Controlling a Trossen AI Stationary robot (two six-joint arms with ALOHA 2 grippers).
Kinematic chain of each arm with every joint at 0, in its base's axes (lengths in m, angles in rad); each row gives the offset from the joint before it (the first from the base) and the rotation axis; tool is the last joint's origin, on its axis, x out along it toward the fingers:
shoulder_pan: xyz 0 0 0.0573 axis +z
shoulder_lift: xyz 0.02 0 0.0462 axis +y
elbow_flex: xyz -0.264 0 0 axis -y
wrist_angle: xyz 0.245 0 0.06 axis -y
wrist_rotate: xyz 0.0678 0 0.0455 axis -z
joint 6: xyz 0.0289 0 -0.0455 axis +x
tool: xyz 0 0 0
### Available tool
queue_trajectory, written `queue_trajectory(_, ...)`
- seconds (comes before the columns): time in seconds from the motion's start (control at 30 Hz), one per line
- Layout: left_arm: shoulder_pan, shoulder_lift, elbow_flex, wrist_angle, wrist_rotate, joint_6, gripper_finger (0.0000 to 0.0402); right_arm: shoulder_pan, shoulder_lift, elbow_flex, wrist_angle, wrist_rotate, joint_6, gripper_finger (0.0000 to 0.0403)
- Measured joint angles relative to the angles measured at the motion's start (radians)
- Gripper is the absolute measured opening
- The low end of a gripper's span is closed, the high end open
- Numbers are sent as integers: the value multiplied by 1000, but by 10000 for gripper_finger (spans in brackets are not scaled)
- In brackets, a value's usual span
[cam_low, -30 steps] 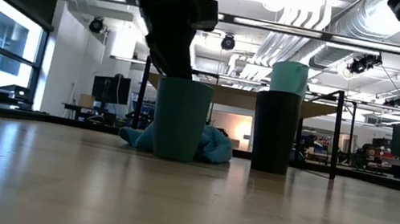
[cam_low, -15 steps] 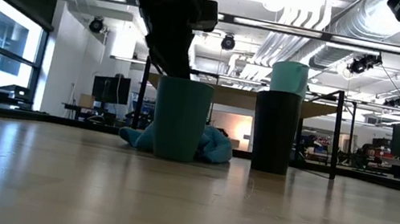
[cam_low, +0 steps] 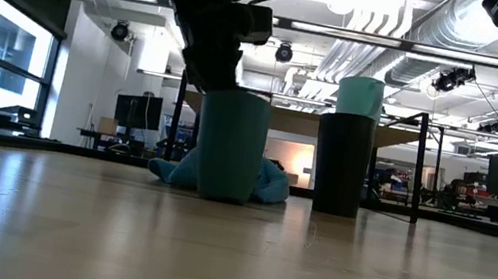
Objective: Stack small to large cups/mugs on shelf
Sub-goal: Put the green cup on the shelf
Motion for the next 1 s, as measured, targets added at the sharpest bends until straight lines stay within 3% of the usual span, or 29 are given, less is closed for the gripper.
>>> queue_trajectory(0.2, 0, -1, 17, -28, 1, -24, 1, 0, 0, 0, 0, 0, 0, 112)
queue_trajectory(0.57, 2, -1, 157, -121, -9, -19, 0, 0, 0, 0, 0, 1, 0, 112)
queue_trajectory(1.0, 109, -1, 367, -297, -7, -18, 0, 0, 0, 0, -20, 1, 0, 112)
